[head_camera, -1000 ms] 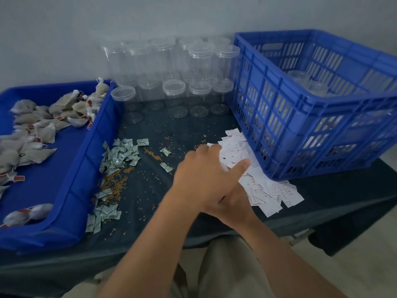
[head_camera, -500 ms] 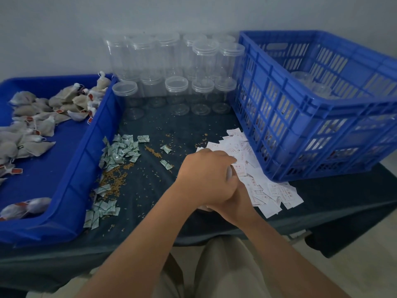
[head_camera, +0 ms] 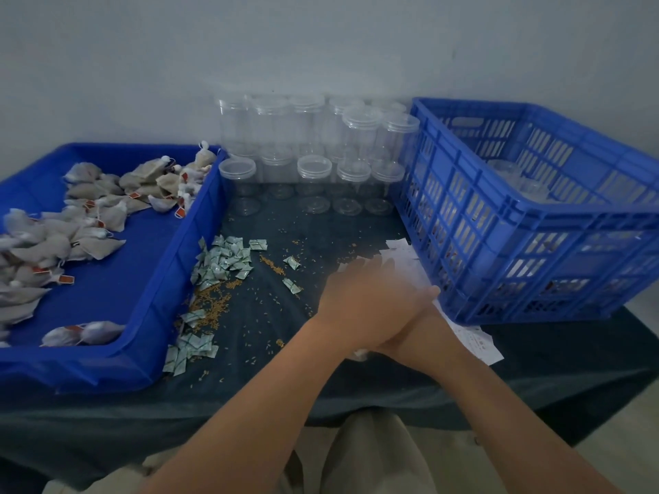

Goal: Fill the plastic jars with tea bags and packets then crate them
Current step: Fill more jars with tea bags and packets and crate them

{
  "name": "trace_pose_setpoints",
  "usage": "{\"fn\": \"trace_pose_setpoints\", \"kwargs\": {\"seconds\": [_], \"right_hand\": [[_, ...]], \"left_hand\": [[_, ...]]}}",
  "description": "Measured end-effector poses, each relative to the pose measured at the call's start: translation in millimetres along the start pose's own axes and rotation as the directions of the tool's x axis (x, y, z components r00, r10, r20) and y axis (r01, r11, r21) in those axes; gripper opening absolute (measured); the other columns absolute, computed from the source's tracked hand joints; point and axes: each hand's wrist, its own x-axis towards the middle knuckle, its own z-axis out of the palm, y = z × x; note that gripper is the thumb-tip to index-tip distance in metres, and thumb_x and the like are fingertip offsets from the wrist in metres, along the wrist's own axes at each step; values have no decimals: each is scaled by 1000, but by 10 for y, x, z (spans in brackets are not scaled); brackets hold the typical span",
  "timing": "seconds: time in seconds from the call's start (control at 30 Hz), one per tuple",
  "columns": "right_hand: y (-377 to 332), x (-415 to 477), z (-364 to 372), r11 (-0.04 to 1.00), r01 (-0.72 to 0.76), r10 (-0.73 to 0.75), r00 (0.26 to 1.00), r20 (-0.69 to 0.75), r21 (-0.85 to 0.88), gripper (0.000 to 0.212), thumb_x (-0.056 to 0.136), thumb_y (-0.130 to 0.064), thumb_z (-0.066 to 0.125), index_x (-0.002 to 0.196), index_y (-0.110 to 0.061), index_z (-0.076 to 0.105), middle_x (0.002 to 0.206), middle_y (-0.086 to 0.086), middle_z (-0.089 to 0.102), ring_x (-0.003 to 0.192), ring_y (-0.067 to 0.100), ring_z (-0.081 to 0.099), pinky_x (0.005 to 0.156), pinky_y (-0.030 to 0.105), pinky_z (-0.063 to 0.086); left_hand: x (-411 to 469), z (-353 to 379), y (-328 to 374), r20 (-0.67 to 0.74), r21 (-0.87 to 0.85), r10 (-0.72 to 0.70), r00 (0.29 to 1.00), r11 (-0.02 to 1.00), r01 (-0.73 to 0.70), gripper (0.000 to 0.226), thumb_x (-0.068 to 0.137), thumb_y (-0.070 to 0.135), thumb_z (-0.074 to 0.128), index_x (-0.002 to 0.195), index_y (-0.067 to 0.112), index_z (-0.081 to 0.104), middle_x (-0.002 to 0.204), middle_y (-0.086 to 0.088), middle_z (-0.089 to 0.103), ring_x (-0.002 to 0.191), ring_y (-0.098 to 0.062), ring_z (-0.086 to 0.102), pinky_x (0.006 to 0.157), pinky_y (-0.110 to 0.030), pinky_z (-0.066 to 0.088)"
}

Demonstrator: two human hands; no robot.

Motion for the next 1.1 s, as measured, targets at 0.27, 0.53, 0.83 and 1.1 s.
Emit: {"fn": "trace_pose_setpoints", "kwargs": {"seconds": [0.27, 0.53, 0.83, 1.1], "right_hand": [[-406, -12, -428, 976, -2, 34, 989, -143, 218, 55, 65, -58, 70, 115, -42, 57, 89, -17, 73, 78, -1, 70, 68, 28, 60], [-363, -193, -1510, 934, 259, -38, 756, -654, 245, 70, 70, -70, 79, 130, -60, 44, 121, -39, 61, 110, -18, 60, 76, 7, 47], [810, -35, -2558, 936, -108, 344, 489, -802, 336, 95, 74, -68, 84, 150, -28, 44, 124, -2, 63, 115, 21, 64, 92, 35, 48], [1506, 373, -2645, 882, -466, 469, 849, -243, 72, 102, 61, -73, 89, 141, -25, 48, 132, -1, 60, 111, 20, 59, 87, 37, 48]], "left_hand": [[-57, -416, -25, -178, -765, -243, 954, 644, 21, 42, 100, 67, 46, 92, 35, 72, 84, 13, 73, 76, 0, 68, 68, -23, 50], [216, -1196, 591, -676, -710, -152, 721, 398, -582, 40, 106, 35, 60, 71, 19, 71, 73, -9, 71, 72, -15, 69, 69, -30, 56], [1206, -930, 1206, -505, -353, 271, 819, 801, -483, 32, 105, 31, 58, 82, 14, 70, 78, 4, 68, 76, -17, 62, 77, -41, 52], [1504, -481, 1268, -609, -313, 433, 664, 638, -704, 36, 89, 24, 37, 54, 18, 29, 50, 5, 28, 52, -18, 27, 72, -42, 40]]}}
